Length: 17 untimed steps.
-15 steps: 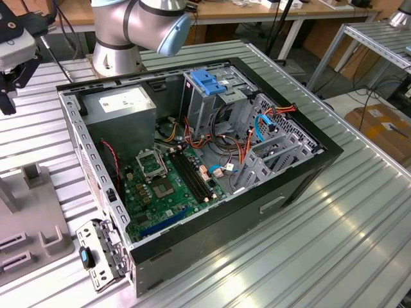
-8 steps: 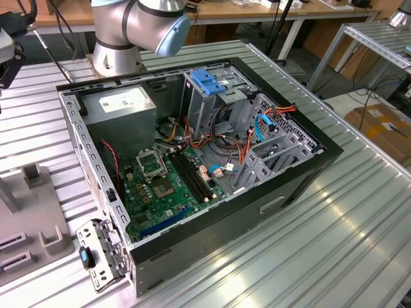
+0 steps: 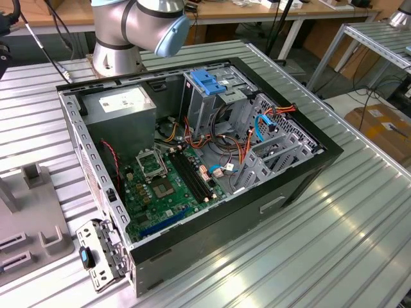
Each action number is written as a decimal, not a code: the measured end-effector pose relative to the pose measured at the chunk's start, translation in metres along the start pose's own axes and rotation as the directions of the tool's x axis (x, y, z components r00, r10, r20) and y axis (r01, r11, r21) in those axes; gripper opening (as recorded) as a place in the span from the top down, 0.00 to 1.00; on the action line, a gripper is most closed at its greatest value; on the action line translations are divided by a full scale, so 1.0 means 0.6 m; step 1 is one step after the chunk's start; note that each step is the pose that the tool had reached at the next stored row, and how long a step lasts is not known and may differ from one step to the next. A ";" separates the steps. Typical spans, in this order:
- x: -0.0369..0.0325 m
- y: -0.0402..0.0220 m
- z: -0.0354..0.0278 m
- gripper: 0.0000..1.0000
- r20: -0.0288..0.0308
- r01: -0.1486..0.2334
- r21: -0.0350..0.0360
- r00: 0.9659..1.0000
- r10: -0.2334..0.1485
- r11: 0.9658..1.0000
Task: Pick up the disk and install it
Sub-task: 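Reach for the disk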
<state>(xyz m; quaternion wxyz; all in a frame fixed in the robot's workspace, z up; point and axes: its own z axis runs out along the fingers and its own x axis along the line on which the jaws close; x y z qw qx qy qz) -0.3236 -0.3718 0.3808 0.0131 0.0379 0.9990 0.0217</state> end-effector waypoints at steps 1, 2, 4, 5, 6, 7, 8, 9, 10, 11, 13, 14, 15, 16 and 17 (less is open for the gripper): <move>0.001 0.000 0.000 0.89 0.000 0.000 0.000 1.000 0.000 1.000; 0.001 0.000 0.000 0.89 0.000 0.000 0.000 1.000 0.000 1.000; 0.001 0.000 0.000 0.89 0.000 0.000 0.000 1.000 0.000 1.000; 0.001 0.000 0.000 0.89 0.000 0.000 0.000 1.000 0.000 1.000; 0.001 0.000 0.000 0.89 0.000 0.000 0.000 1.000 0.000 1.000; 0.001 0.000 0.000 0.89 0.000 0.000 0.000 1.000 0.000 1.000; 0.001 0.000 0.000 0.89 0.000 0.000 0.000 1.000 0.000 1.000; 0.001 0.000 0.000 0.89 0.000 0.000 0.000 1.000 0.000 1.000; 0.001 0.000 0.000 0.89 0.000 0.000 0.000 1.000 0.000 1.000; 0.003 0.000 0.000 0.89 0.000 0.000 0.000 1.000 0.000 1.000; 0.007 0.000 0.000 0.89 0.000 0.000 0.000 1.000 0.000 1.000; 0.012 0.000 0.000 0.89 0.000 0.000 0.000 1.000 0.000 1.000; 0.017 0.000 0.000 0.89 0.000 0.000 0.000 1.000 0.000 1.000; 0.021 0.000 0.001 0.89 0.000 0.000 0.000 1.000 0.000 1.000; 0.025 0.000 0.001 0.89 0.000 0.000 0.000 1.000 0.000 1.000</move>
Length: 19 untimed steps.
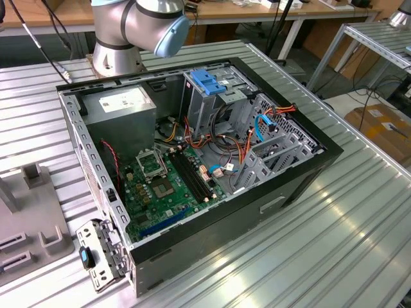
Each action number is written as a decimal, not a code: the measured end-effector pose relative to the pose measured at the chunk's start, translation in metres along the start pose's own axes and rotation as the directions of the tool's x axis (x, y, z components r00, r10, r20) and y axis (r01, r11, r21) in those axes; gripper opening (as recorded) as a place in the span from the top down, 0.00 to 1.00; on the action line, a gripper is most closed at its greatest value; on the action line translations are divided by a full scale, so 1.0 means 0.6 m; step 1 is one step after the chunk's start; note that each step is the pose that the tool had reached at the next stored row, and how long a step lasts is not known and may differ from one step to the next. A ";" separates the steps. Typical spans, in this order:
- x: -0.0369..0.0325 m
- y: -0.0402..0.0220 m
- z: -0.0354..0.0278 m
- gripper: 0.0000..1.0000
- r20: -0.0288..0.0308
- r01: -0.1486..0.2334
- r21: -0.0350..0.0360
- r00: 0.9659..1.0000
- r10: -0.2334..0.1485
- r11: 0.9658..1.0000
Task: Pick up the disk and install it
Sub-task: 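Reach for the disk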
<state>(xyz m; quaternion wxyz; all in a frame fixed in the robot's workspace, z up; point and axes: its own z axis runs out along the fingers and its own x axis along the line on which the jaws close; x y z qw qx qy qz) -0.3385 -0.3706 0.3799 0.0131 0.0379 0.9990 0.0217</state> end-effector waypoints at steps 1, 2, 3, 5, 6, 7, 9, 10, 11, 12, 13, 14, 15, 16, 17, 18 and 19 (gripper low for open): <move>0.005 0.000 0.000 0.89 0.000 0.000 0.000 1.000 0.000 1.000; 0.008 0.000 0.000 0.89 0.000 0.000 0.000 1.000 0.000 1.000; 0.014 0.001 0.001 0.89 0.000 0.000 0.000 1.000 0.000 1.000; 0.020 0.001 0.001 0.89 0.000 0.000 0.000 1.000 0.000 1.000; 0.024 0.002 0.001 0.89 0.000 0.000 0.000 1.000 0.000 1.000; 0.027 0.002 0.001 0.89 0.000 0.000 0.000 1.000 0.000 1.000; 0.032 0.003 0.001 0.89 0.000 0.000 0.000 1.000 0.000 1.000; 0.033 0.003 0.001 0.89 0.000 0.000 0.000 1.000 0.000 1.000; 0.033 0.003 0.001 0.89 0.000 0.000 0.000 1.000 0.000 1.000; 0.033 0.003 0.001 0.89 0.000 0.000 0.000 1.000 0.000 1.000; 0.033 0.003 0.001 0.89 0.000 0.000 0.000 1.000 0.000 1.000; 0.034 0.003 0.001 0.89 0.000 0.000 0.000 1.000 0.000 1.000; 0.034 0.003 0.001 0.89 0.000 0.000 0.000 1.000 0.000 1.000; 0.034 0.003 0.001 0.89 0.000 0.000 0.000 1.000 0.000 1.000; 0.034 0.003 0.001 0.89 0.000 0.000 0.000 1.000 0.000 1.000; 0.034 0.003 0.001 0.89 0.000 0.000 0.000 1.000 0.000 1.000; 0.034 0.003 0.001 0.89 0.000 0.002 0.000 1.000 -0.002 1.000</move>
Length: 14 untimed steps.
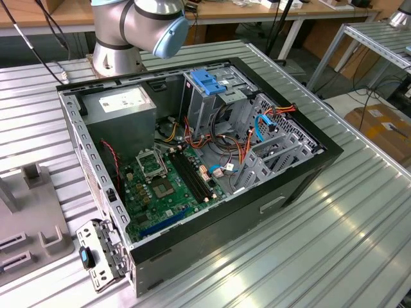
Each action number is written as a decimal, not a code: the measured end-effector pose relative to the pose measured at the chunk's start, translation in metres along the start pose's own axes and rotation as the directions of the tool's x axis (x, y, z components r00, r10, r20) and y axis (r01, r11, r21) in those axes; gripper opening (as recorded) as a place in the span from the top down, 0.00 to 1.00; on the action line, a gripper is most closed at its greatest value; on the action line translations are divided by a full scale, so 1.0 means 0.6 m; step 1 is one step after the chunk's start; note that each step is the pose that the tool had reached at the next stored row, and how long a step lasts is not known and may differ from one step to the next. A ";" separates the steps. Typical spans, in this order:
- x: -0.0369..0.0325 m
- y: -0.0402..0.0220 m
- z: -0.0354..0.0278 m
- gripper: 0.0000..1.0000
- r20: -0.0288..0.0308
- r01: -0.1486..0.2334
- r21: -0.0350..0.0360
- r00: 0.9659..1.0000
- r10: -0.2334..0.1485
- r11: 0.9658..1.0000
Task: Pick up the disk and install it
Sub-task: 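Reach for the disk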
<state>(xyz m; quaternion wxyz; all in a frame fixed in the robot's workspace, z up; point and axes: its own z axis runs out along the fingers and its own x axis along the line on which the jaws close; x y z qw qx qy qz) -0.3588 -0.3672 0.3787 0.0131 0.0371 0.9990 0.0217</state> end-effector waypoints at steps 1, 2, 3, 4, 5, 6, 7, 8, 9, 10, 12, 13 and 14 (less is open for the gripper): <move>0.000 0.000 0.000 0.89 0.000 0.002 0.000 1.000 -0.002 1.000; 0.000 0.000 0.000 0.89 0.000 0.003 0.000 1.000 -0.003 1.000; 0.000 0.000 0.000 0.89 0.000 0.004 0.000 1.000 -0.004 1.000; 0.000 0.000 0.000 0.89 0.000 0.004 0.000 1.000 -0.004 1.000; 0.000 0.000 0.000 0.89 0.000 0.004 0.000 1.000 -0.004 1.000; 0.000 0.000 0.000 0.89 0.000 0.004 0.000 1.000 -0.004 1.000; 0.000 0.000 0.000 0.89 0.000 0.004 0.000 1.000 -0.004 1.000; 0.000 0.000 0.000 0.89 0.000 0.004 0.000 1.000 -0.004 1.000; 0.001 0.000 0.000 0.89 0.000 0.004 0.000 1.000 -0.004 1.000; 0.002 0.000 0.000 0.89 0.000 0.004 0.000 1.000 -0.004 1.000; 0.004 0.002 0.000 0.89 0.000 0.004 0.000 1.000 -0.004 1.000; 0.006 0.003 0.000 0.89 0.000 0.004 0.000 1.000 -0.004 1.000; 0.007 0.004 0.000 0.89 0.000 0.004 0.000 1.000 -0.004 1.000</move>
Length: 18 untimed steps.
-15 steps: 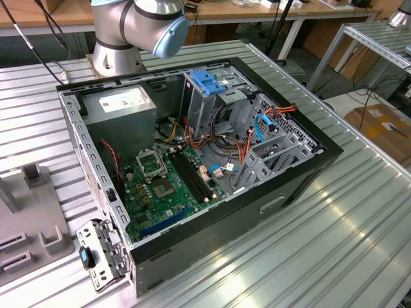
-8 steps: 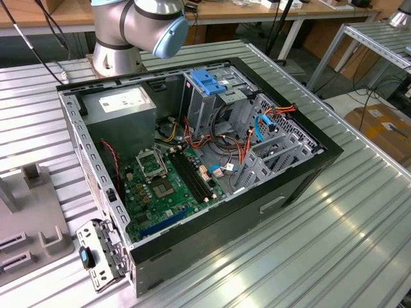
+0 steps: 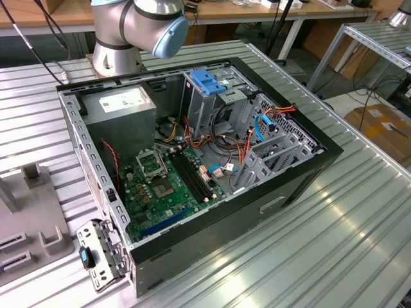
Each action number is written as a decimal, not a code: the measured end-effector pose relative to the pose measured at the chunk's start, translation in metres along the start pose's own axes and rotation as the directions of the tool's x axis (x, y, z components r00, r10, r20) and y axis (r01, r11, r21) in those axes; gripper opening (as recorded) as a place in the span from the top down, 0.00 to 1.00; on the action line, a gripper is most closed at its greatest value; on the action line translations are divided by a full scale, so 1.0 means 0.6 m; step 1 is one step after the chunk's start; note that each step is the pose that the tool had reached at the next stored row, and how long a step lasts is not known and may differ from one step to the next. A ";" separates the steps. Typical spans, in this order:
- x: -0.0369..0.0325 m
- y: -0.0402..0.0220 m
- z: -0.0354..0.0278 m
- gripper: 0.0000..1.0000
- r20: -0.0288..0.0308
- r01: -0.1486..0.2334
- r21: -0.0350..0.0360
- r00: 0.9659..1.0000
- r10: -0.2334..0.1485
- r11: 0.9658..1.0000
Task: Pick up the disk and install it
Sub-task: 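Reach for the disk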
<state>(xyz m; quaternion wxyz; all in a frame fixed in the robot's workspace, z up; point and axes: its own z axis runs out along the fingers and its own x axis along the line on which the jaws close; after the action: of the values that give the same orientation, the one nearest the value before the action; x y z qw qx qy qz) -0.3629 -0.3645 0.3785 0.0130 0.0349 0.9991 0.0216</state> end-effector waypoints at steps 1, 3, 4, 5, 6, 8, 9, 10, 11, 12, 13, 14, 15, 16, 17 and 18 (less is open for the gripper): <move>0.002 0.002 0.000 0.89 0.000 0.000 0.000 1.000 0.000 1.000; 0.004 0.004 0.001 0.89 0.000 0.000 0.000 1.000 0.000 1.000; 0.005 0.004 0.001 0.89 0.000 0.000 0.000 1.000 0.000 1.000; 0.005 0.004 0.001 0.89 0.000 0.000 0.000 1.000 0.000 1.000; 0.005 0.004 0.001 0.89 0.000 0.000 0.000 1.000 0.000 1.000; 0.007 0.004 0.001 0.89 0.000 0.000 0.000 1.000 0.000 1.000; 0.007 0.004 0.001 0.89 0.000 0.000 0.000 1.000 0.000 1.000; 0.007 0.004 0.001 0.89 0.000 0.000 0.000 1.000 0.000 1.000; 0.007 0.004 0.001 0.89 0.000 0.000 0.000 1.000 0.000 1.000; 0.007 0.004 0.001 0.89 0.000 0.000 0.000 1.000 0.000 1.000; 0.007 0.005 0.001 0.89 0.000 0.000 0.000 1.000 0.000 1.000; 0.007 0.005 0.001 0.89 0.000 0.000 0.000 1.000 0.000 1.000; 0.007 0.005 0.001 0.89 0.000 0.000 0.000 1.000 0.000 1.000; 0.007 0.005 0.001 0.89 0.000 0.000 0.000 1.000 0.000 1.000; 0.007 0.005 0.001 0.89 0.000 0.000 0.000 1.000 0.000 1.000; 0.008 0.006 0.002 0.89 0.000 0.000 0.000 1.000 0.000 1.000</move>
<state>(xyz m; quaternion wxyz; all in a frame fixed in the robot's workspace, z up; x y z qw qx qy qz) -0.3672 -0.3607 0.3772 0.0131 0.0350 0.9991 0.0217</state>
